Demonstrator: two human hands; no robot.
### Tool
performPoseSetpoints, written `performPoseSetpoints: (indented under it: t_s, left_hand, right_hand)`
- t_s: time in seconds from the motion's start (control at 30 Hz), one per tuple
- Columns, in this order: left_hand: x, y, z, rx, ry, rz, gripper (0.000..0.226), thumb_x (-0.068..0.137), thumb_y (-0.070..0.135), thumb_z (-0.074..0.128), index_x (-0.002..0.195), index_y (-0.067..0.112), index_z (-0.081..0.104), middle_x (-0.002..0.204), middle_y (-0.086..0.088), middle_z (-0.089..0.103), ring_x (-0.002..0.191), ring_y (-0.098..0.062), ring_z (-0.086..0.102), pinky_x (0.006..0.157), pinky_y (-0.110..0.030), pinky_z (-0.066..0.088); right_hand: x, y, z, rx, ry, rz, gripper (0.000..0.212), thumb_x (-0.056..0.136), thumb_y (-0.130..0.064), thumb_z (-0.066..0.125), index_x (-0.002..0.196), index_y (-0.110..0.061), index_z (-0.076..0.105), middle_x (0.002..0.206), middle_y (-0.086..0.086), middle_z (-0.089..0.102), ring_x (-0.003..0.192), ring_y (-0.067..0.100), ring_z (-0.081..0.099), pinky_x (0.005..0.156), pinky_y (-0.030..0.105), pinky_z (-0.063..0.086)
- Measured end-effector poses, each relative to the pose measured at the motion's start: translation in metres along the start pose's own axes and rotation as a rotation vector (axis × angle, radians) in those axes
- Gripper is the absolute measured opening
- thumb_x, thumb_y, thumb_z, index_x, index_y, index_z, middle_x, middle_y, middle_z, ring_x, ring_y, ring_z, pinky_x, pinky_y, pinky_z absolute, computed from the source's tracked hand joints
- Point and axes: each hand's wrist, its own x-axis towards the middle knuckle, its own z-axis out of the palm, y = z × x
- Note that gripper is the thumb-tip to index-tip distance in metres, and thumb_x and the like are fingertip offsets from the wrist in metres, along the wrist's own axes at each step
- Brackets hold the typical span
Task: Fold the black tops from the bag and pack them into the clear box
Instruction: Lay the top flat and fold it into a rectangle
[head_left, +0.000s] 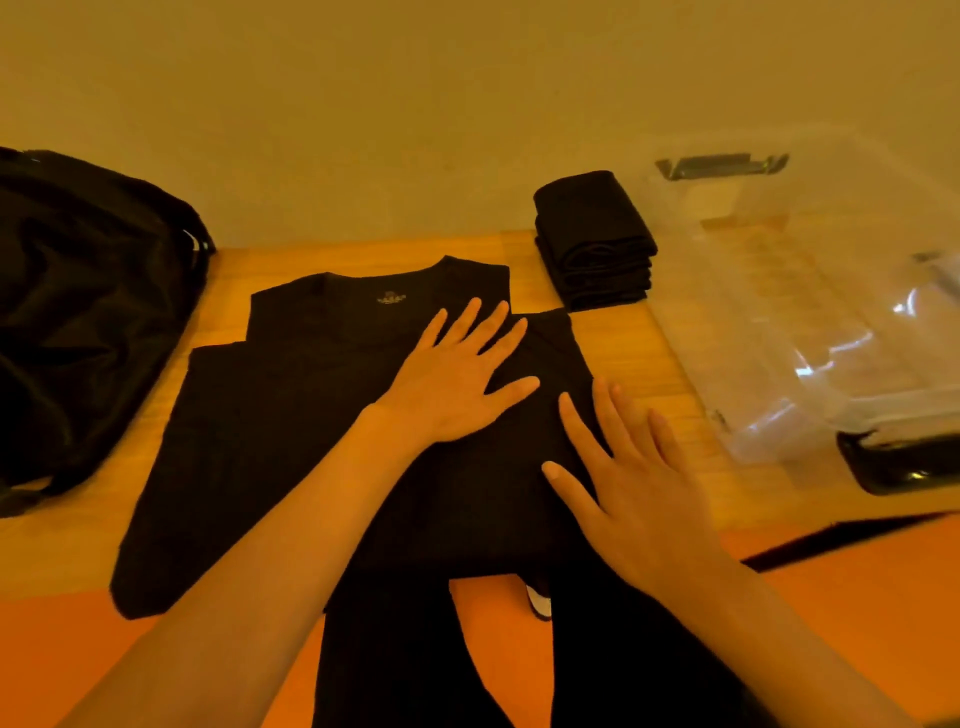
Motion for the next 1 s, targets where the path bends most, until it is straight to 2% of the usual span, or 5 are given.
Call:
performPoseSetpoints:
  t_s: [0.17, 0.4, 0.5, 0.63, 1.0]
  left_hand:
    - [0.015, 0.039, 0.005, 0.023, 0.070, 0.066, 0.078, 0.097, 0.070, 0.006, 0.163, 0.028, -0.001, 0.170, 0.006, -0.006, 0.156, -0.016, -0.011, 0.127, -0.047, -0.004]
    - [0.019, 0.037, 0.011, 0.004, 0.070, 0.052, 0.082, 0.095, 0.075, 0.011, 0.163, 0.031, 0.001, 0.170, 0.008, -0.006, 0.156, -0.013, -0.011, 0.127, -0.046, -0.002]
    - [0.019, 0.038, 0.009, -0.014, 0.070, 0.058, 0.081, 0.095, 0.075, 0.013, 0.163, 0.031, 0.003, 0.171, 0.006, -0.004, 0.156, -0.015, -0.010, 0.127, -0.047, -0.001]
    - [-0.004, 0.032, -0.001, -0.112, 0.241, 0.034, 0.076, 0.098, 0.069, 0.007, 0.163, 0.030, 0.011, 0.171, 0.000, 0.003, 0.157, -0.018, -0.007, 0.128, -0.045, 0.001]
    - [-0.161, -0.105, 0.011, -0.101, -0.005, -0.669, 0.093, 0.081, 0.084, -0.004, 0.161, 0.036, -0.005, 0.170, 0.000, -0.014, 0.155, -0.020, -0.016, 0.127, -0.043, -0.005]
  right_hand:
    - [-0.015, -0.004, -0.006, 0.043, -0.044, 0.020, 0.078, 0.087, -0.074, -0.013, 0.156, -0.036, -0.017, 0.165, 0.001, -0.023, 0.151, 0.019, -0.024, 0.125, 0.044, -0.008]
    - [-0.029, 0.000, 0.003, -0.033, -0.035, 0.025, 0.077, 0.098, -0.069, 0.000, 0.160, -0.025, 0.016, 0.168, 0.006, 0.011, 0.156, 0.023, 0.004, 0.123, 0.052, 0.019]
    - [-0.036, 0.000, 0.005, -0.007, -0.060, 0.038, 0.080, 0.095, -0.073, -0.007, 0.160, -0.029, 0.007, 0.168, 0.003, 0.001, 0.155, 0.021, -0.007, 0.125, 0.048, 0.007]
    - [-0.038, -0.003, -0.017, 0.029, -0.165, 0.038, 0.080, 0.078, -0.075, -0.025, 0.149, -0.038, -0.031, 0.160, 0.001, -0.035, 0.145, 0.018, -0.037, 0.122, 0.039, -0.017]
    - [0.113, -0.079, -0.020, -0.066, -0.203, -0.141, 0.075, 0.094, -0.074, 0.002, 0.157, -0.037, -0.014, 0.167, 0.006, -0.017, 0.153, 0.023, -0.018, 0.123, 0.046, -0.009]
